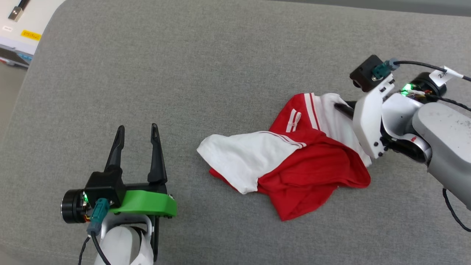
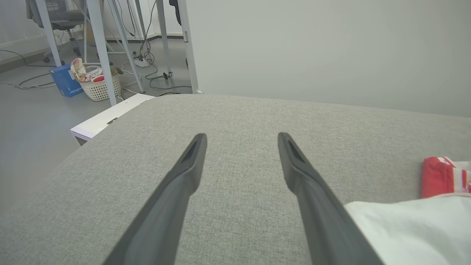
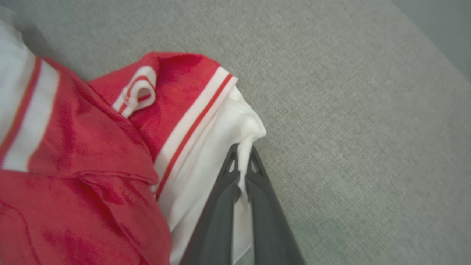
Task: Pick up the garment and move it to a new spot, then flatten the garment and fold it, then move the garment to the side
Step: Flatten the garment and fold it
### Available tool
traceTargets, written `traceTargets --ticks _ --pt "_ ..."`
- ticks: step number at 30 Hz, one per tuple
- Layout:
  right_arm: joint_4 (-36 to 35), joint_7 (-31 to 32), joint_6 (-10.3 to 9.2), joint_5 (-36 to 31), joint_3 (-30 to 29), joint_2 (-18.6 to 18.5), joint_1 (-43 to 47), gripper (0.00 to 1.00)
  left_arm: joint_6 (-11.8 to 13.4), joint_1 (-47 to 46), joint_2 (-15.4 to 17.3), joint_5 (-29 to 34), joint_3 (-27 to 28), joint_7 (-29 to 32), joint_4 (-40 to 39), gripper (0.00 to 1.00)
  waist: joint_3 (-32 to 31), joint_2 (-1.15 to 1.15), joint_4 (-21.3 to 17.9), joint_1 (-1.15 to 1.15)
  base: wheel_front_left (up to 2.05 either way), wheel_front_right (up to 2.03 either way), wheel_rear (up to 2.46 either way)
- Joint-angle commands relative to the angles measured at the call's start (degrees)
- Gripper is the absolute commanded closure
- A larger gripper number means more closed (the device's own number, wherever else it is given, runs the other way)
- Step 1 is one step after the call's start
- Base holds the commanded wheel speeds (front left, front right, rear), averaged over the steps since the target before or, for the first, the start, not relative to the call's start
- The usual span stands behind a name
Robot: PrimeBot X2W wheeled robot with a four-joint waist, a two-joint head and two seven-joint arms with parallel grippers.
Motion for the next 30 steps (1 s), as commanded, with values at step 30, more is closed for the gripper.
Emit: traceTargets --ticks 30 --pt "-10.95 -16.09 0.28 6.19 -33.55 -17.75 24.25 1.0 -1.1 7.05 -0.13 1.3 1.88 -0.33 1.93 0.0 -9.62 0.0 -7.8 0.0 0.0 0.0 0.0"
